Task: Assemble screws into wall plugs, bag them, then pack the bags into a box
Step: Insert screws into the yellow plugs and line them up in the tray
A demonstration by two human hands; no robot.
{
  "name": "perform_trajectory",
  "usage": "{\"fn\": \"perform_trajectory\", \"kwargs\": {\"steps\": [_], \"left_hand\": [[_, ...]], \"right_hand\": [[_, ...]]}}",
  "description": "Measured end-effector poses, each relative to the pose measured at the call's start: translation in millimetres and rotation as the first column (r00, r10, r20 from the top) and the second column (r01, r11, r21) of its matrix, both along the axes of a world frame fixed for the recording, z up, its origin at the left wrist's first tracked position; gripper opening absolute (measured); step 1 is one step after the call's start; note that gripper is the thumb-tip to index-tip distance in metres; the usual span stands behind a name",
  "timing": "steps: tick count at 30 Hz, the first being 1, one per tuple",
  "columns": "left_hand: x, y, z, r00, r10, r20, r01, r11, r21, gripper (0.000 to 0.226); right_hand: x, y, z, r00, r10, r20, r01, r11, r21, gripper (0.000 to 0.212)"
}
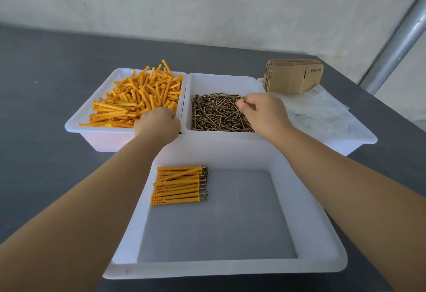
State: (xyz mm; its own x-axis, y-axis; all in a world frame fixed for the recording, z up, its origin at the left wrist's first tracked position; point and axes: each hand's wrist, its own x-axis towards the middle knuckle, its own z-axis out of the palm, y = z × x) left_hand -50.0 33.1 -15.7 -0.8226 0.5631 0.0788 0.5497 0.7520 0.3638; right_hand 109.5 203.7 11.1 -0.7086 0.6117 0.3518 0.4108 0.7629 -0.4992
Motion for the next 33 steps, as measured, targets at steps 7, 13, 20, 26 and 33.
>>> {"fn": "perform_trajectory", "kwargs": {"steps": [7, 13, 20, 26, 33], "left_hand": [[5, -2, -2, 0.969, 0.175, -0.173, -0.070, 0.869, 0.489, 0.022], [27, -1, 18, 0.992, -0.017, -0.121, 0.101, 0.673, 0.733, 0.029], [52, 4, 43, 0.884, -0.463, 0.069, 0.418, 0.847, 0.328, 0.027], [70, -7, 21, 0.815, -0.509, 0.276, 0.466, 0.859, 0.211, 0.022], [83, -13, 3, 0.697, -0.518, 0.496, 0.334, 0.846, 0.414, 0.020]], "right_hand": [[30, -29, 4, 0.949, 0.068, -0.309, -0.119, 0.982, -0.150, 0.024], [39, -48, -16, 0.942, 0.093, -0.324, -0.268, 0.787, -0.555, 0.029], [40, -46, -23, 0.959, 0.106, -0.263, -0.251, 0.750, -0.612, 0.011], [40, -49, -31, 0.942, 0.126, -0.312, -0.273, 0.829, -0.489, 0.008], [38, -45, -28, 0.827, -0.068, -0.557, -0.302, 0.782, -0.545, 0.018]]}}
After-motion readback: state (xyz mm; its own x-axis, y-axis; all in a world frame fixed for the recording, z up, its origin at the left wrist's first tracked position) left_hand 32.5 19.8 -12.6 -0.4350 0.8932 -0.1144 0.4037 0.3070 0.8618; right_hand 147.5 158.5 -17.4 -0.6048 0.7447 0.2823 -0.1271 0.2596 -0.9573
